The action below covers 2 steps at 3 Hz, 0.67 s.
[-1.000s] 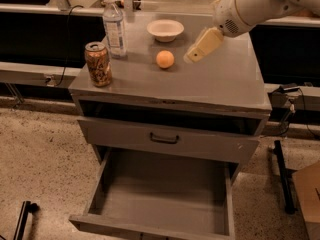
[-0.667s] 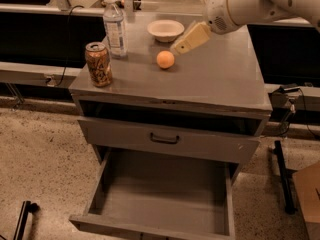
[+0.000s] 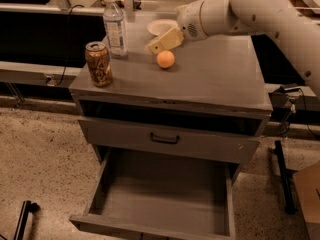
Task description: Place orange into middle drawer
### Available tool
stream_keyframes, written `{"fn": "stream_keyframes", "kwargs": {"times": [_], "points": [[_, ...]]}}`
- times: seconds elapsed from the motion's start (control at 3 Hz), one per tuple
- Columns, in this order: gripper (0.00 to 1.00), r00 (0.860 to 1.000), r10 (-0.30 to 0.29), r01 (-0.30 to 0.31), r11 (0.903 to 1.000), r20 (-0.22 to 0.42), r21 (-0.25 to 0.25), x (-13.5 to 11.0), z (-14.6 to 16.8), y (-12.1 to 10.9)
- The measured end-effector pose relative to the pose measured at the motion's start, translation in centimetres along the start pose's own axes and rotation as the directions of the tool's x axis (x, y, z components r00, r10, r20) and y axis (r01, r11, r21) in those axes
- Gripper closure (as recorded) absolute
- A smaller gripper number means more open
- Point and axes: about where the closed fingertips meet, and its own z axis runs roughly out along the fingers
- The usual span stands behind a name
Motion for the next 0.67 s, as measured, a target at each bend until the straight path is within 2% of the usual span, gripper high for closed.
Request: {"fn": "stream_keyframes", "kwargs": {"times": [0.33,0.67], "points": [[0.00,0.999,0.050,-0.051,0.9983,-0.012,-0.029,1.9,4.0,1.3],[0.00,0.996,0.089,-0.089,0.9959,-0.018,-0.017,3.8,6.7,1.6]]}}
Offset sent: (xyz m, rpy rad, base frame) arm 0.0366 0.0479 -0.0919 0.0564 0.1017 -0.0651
